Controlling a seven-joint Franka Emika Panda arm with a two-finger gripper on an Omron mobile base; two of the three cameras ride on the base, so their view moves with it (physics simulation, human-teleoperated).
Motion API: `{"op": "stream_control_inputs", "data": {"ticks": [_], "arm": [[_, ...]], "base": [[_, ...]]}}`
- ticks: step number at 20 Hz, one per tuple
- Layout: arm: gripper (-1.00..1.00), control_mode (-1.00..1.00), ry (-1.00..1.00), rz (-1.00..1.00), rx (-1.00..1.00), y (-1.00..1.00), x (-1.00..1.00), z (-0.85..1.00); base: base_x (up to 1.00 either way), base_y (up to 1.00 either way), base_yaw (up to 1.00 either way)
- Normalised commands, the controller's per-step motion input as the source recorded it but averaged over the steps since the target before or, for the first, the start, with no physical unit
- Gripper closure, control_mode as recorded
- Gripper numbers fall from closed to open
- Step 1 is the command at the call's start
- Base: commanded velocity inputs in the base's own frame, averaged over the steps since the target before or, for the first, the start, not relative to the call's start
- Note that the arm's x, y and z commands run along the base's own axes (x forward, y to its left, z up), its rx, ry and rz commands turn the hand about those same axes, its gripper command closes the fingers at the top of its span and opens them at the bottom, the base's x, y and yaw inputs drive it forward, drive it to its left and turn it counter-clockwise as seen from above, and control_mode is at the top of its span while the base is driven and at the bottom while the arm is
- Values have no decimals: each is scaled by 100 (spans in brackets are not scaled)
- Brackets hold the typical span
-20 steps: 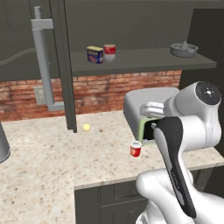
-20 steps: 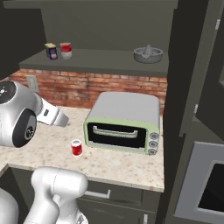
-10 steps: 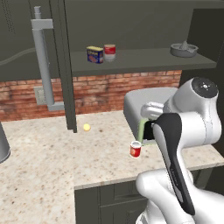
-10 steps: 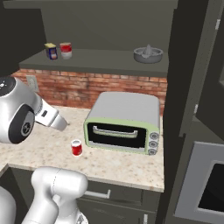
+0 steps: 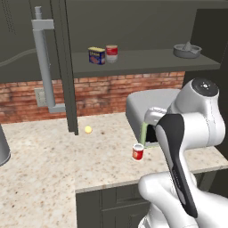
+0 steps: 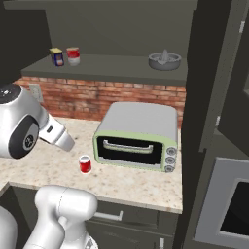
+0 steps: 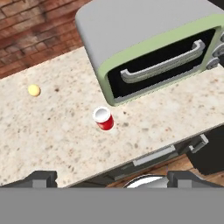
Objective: Pick the cans from the counter and place them in their designated side in the cabinet.
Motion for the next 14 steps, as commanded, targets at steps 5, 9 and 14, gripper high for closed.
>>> {"op": "stream_control_inputs", "data": {"ticks": [5,9,14], "arm": [[-100,-100,0,0,0,0,0,-10],[-100,-100,0,0,0,0,2,-5],[-100,-100,0,0,0,0,7,-5]], "base": [[0,0,0],[0,0,0],[0,0,0]]}}
